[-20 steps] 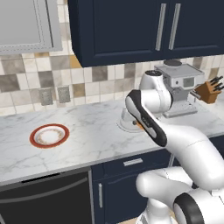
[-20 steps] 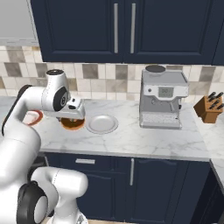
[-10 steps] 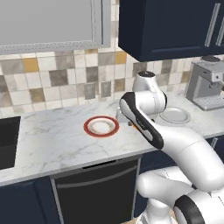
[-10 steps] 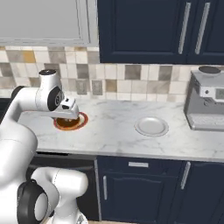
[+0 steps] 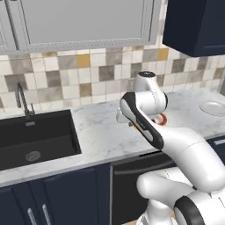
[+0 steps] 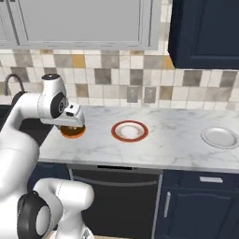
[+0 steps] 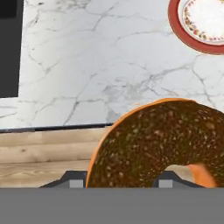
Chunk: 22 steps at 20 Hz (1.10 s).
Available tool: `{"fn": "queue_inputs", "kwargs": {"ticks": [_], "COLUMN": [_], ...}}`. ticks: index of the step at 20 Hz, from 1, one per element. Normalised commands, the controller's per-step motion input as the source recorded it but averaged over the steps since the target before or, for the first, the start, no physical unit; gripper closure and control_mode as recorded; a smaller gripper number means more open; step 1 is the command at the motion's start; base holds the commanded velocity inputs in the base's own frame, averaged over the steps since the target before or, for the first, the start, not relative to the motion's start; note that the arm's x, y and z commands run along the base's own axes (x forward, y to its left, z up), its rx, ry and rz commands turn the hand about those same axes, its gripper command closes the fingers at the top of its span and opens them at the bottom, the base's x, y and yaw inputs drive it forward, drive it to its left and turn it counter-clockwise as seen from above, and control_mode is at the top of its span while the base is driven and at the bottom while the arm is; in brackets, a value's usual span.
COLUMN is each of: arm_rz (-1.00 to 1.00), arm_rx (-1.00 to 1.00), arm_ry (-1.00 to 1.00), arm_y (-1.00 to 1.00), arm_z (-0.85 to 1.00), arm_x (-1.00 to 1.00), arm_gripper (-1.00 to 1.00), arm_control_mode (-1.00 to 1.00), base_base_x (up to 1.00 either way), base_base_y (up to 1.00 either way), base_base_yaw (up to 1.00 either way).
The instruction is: Move the dessert items from the plate to the tray.
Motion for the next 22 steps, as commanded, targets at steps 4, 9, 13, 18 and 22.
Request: {"fn": "queue_inputs", "kwargs": {"ticks": [4, 9, 13, 18, 22], "arm_rz": [0.00, 0.00, 0.00, 0.00, 0.00], "arm_rx": [0.00, 0.00, 0.00, 0.00, 0.00], "arm_ry": [0.00, 0.00, 0.00, 0.00, 0.00], "arm_y": [0.00, 0.00, 0.00, 0.00, 0.00], "arm_z": [0.00, 0.00, 0.00, 0.00, 0.00], "arm_x": [0.00, 0.00, 0.00, 0.00, 0.00], "arm_gripper": [1.00, 1.00, 1.00, 1.00, 1.00], "arm_control_mode": [1.00, 1.00, 1.00, 1.00, 1.00], "base_base_x": [0.00, 0.00, 0.00, 0.00, 0.00], "base_base_y": [1.00, 1.00, 1.00, 1.00, 1.00], "base_base_yaw": [0.00, 0.00, 0.00, 0.00, 0.00]}}
